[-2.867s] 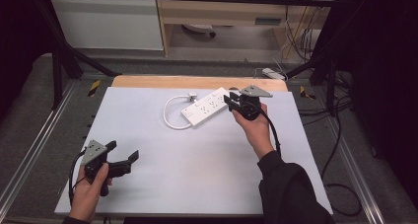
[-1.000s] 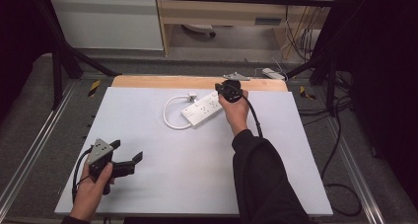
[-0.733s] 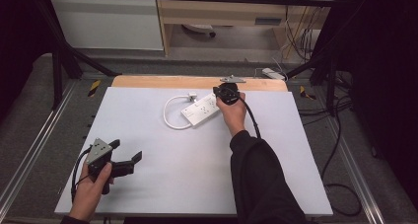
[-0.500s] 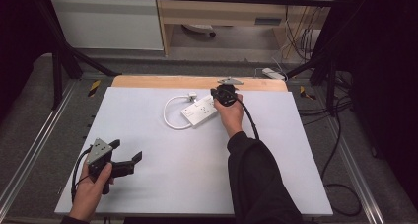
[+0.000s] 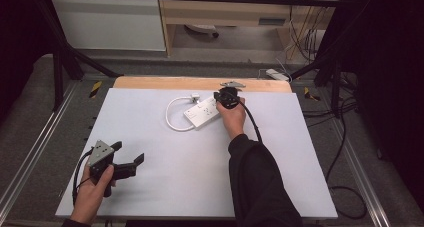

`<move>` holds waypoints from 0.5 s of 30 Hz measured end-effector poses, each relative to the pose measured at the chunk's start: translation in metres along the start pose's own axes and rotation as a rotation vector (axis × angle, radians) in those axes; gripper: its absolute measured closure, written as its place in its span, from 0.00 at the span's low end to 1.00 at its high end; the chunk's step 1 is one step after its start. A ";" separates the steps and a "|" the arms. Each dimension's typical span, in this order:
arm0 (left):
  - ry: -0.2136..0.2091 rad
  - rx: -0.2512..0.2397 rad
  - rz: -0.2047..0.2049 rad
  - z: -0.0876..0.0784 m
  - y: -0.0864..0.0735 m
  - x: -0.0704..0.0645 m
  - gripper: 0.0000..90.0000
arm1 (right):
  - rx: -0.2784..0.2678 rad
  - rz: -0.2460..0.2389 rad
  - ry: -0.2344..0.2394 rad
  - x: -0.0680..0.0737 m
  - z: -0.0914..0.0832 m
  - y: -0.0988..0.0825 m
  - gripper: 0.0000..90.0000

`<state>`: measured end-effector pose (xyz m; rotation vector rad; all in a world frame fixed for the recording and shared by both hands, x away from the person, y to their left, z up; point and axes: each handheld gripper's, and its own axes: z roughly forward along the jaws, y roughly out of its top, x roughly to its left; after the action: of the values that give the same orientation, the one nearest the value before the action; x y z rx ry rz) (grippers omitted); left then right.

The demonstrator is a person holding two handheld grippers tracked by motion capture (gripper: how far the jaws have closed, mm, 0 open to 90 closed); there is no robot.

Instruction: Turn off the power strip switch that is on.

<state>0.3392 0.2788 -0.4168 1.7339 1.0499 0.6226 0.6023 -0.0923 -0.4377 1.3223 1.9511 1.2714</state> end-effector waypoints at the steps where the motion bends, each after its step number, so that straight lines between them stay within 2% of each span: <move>1: 0.000 0.001 -0.002 0.000 0.000 0.000 0.06 | 0.001 0.002 0.000 0.000 0.000 0.000 1.00; 15: 0.001 -0.001 -0.007 0.000 0.000 0.001 0.06 | 0.000 0.025 0.014 0.004 0.007 -0.004 1.00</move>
<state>0.3394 0.2798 -0.4166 1.7291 1.0559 0.6201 0.6044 -0.0861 -0.4436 1.3444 1.9497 1.2962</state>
